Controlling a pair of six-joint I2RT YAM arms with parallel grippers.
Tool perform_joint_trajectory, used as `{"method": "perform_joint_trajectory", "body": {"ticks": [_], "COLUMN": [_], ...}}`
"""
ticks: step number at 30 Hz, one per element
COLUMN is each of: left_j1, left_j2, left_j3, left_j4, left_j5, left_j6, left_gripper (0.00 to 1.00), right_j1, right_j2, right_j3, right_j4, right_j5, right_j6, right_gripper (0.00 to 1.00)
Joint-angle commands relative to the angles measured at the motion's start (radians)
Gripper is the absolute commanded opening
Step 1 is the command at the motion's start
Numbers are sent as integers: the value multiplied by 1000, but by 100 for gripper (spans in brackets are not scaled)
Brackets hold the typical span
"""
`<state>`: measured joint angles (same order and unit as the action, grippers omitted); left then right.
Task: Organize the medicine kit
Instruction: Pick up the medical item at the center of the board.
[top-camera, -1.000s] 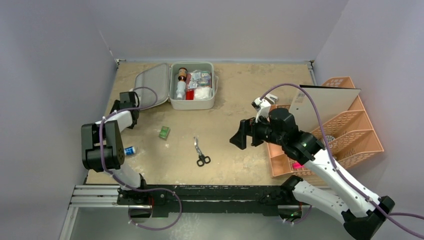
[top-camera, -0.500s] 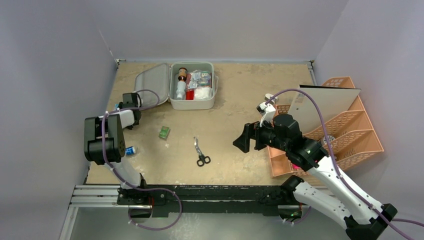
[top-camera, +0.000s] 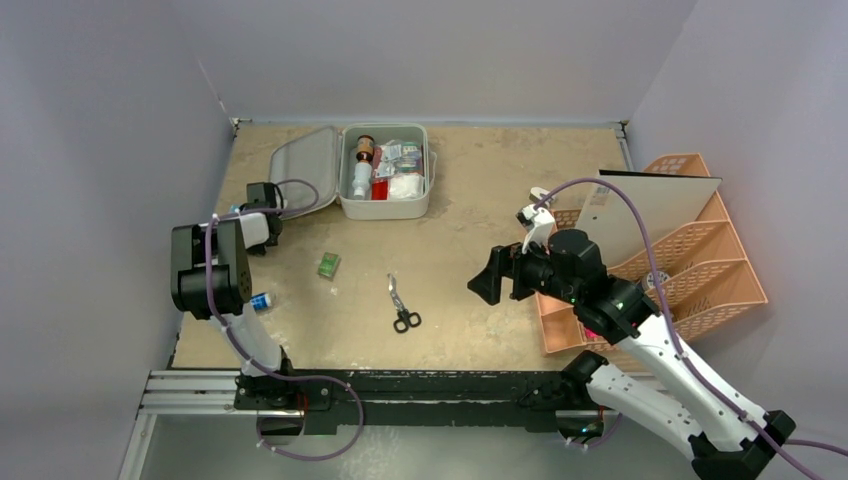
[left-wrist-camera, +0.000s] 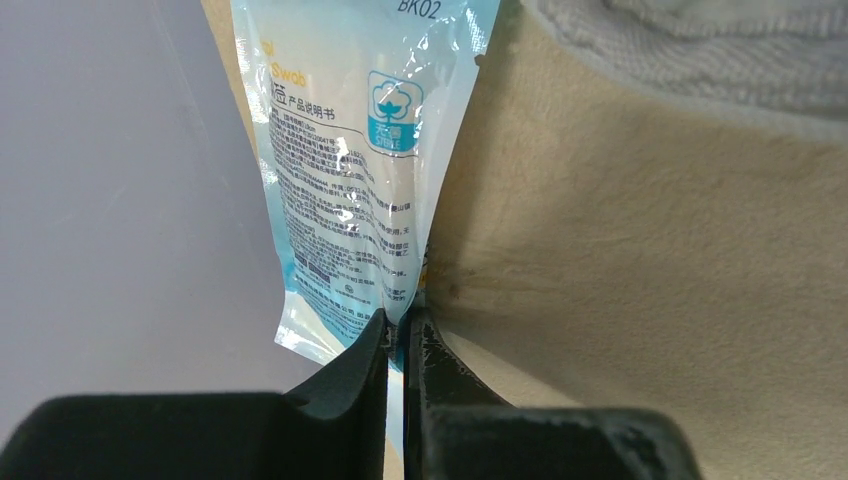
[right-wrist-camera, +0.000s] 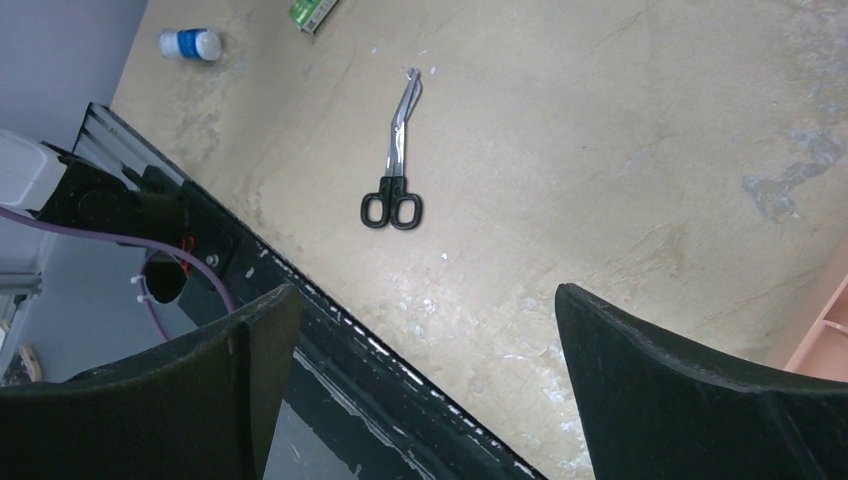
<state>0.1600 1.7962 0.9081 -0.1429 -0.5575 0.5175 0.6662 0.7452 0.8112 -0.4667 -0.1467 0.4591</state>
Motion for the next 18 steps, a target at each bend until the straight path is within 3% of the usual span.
{"method": "perform_joint_trajectory", "body": {"ticks": [1, 6, 14, 18], "left_j1": [13, 12, 12, 13], "left_j2": [26, -25, -130, -181], "left_j3": [44, 80, 213, 311], "left_j4": [-72, -95, -243, -348], "left_j5": [64, 87, 94, 191], "left_j6": [-37, -75, -269, -393], "left_gripper": [0, 0, 0, 0], "right_j1": [-3, -3, -4, -2], "right_j2": [-48, -49, -51, -71], "right_j3": [4, -11, 12, 5], "right_j4": [13, 53, 20, 43], "right_j5": [34, 15, 1, -7], "right_j6": [10, 32, 24, 43], "right_gripper": [99, 99, 99, 99]}}
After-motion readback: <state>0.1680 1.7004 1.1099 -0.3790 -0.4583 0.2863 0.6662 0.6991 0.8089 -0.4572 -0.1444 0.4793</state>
